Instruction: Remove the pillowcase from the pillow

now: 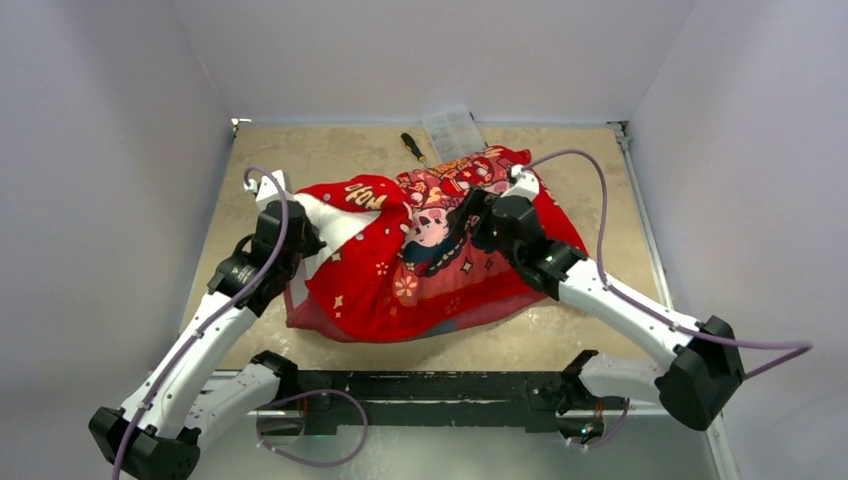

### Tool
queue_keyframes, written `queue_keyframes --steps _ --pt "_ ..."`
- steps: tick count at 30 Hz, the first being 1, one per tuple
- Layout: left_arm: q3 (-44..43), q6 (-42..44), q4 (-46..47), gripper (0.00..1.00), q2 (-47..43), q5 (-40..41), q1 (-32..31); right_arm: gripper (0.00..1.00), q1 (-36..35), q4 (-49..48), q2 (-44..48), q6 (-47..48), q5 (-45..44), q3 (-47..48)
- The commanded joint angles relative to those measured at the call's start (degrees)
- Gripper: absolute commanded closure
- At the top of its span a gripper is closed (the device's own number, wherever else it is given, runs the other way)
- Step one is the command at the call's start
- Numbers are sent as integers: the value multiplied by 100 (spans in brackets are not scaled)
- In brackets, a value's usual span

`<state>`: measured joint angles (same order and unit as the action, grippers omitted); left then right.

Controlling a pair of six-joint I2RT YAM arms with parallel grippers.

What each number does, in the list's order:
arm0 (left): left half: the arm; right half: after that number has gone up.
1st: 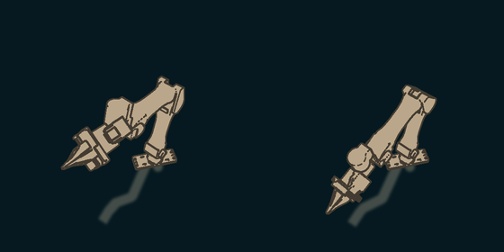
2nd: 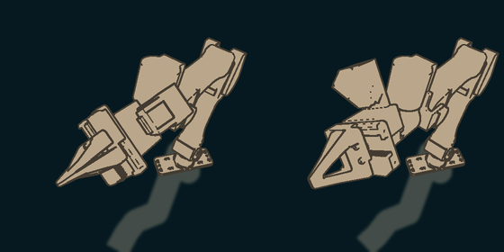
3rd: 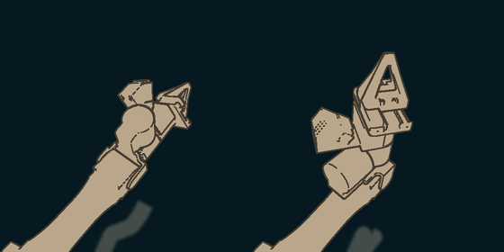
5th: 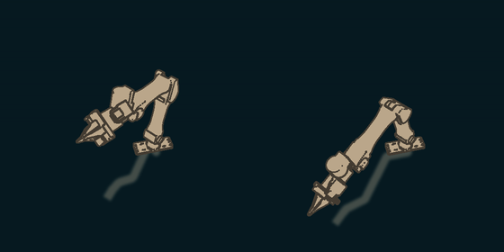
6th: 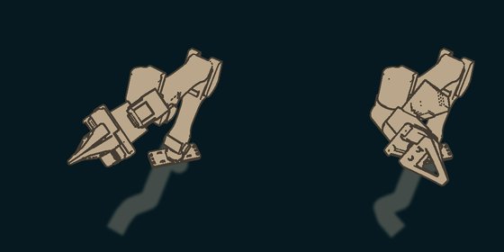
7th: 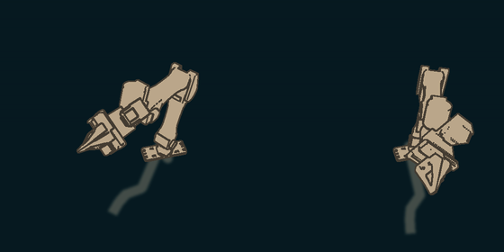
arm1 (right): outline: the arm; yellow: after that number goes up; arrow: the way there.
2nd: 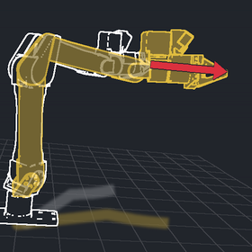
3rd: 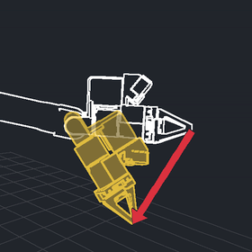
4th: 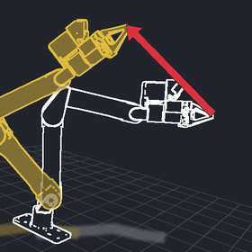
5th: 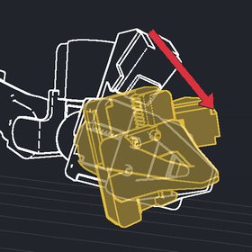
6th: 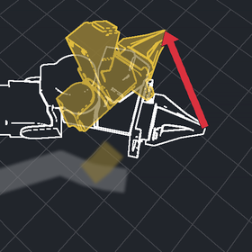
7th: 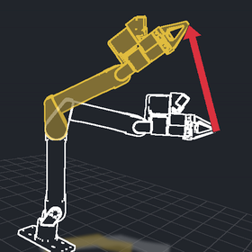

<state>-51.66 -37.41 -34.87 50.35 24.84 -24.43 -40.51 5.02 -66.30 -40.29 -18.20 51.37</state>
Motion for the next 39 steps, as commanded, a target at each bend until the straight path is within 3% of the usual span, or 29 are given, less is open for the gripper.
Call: queue_keyframes --steps 1,6,7,9,12,13,16,24,32,39 --pt "-341 -38 281 100 -202 61 17 1 80 625 -145 -1490 -868 -185" --pt "-105 -130 257 100 -347 -152 17 2 459 -517 -416 -1381 -159 -593" --pt "-41 -170 259 100 -399 -181 17 6 506 -752 -534 -1313 -55 -654" --pt "128 -225 288 100 -509 -247 17 30 537 -998 -764 -1170 -5 -674" --pt "249 -320 275 100 -652 -381 17 79 539 -997 -951 -1003 -90 -460" --pt "263 -345 269 100 -694 -433 17 88 537 -941 -943 -937 -152 -329" --pt "267 -366 271 100 -853 -603 17 100 534 -874 -678 -515 -462 171" --pt "225 -237 804 100 -1565 -1414 17 100 527 -2015 187 971 124 1394" --pt "199 190 1101 100 -2323 -2058 17 100 373 -2396 -1528 1944 1353 3513" --pt "909 -69 1542 100 -2578 -2938 26 100 6 -2471 -3425 2671 1875 5102"
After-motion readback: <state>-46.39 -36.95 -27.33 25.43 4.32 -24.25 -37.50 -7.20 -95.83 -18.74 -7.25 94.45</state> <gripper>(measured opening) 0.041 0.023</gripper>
